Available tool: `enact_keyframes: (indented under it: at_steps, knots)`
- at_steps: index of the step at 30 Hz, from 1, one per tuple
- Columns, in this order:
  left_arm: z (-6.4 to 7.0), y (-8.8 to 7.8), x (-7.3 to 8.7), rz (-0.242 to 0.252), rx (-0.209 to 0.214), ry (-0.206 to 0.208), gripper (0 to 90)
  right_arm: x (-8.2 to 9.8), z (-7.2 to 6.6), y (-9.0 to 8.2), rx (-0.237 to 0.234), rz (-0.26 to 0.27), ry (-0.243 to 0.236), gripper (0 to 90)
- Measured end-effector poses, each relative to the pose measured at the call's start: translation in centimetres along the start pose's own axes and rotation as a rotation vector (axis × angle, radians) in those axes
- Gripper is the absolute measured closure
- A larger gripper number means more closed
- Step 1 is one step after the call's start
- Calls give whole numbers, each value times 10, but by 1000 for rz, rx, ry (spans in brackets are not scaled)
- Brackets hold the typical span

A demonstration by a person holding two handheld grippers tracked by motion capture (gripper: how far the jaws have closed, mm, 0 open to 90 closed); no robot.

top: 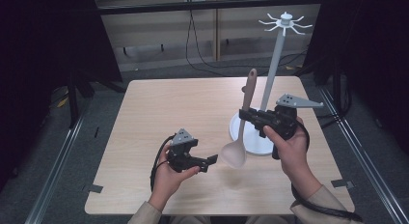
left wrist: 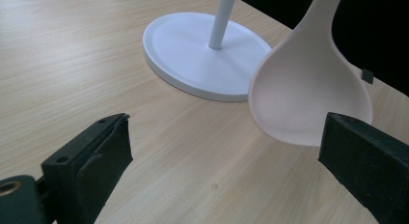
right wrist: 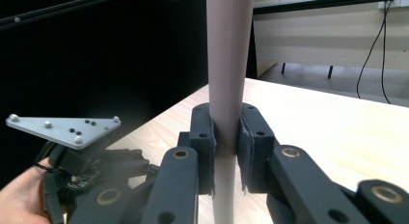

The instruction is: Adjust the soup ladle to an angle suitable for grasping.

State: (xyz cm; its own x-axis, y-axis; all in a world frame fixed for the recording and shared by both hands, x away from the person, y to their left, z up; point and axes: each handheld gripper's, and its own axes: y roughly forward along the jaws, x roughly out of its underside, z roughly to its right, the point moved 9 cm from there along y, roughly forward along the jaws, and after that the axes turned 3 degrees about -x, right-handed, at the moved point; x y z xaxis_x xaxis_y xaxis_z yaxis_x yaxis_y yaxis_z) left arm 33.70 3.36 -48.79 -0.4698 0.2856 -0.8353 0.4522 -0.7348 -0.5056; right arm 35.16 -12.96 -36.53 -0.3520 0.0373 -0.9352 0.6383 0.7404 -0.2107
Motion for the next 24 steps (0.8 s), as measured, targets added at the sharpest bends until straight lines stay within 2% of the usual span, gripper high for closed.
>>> enact_keyframes:
  at_steps: [10, 21, 24]
  knots:
    - [-9, 1, 12, -24, -19, 3, 33, -14, 3, -8, 1, 11, -14, 786]
    - [-18, 3, 21, -55, -70, 29, 31, -29, 11, -21, 7, 13, -22, 786]
    - [-21, 4, 23, -57, -77, 25, 31, -34, 13, -23, 9, 11, -32, 786]
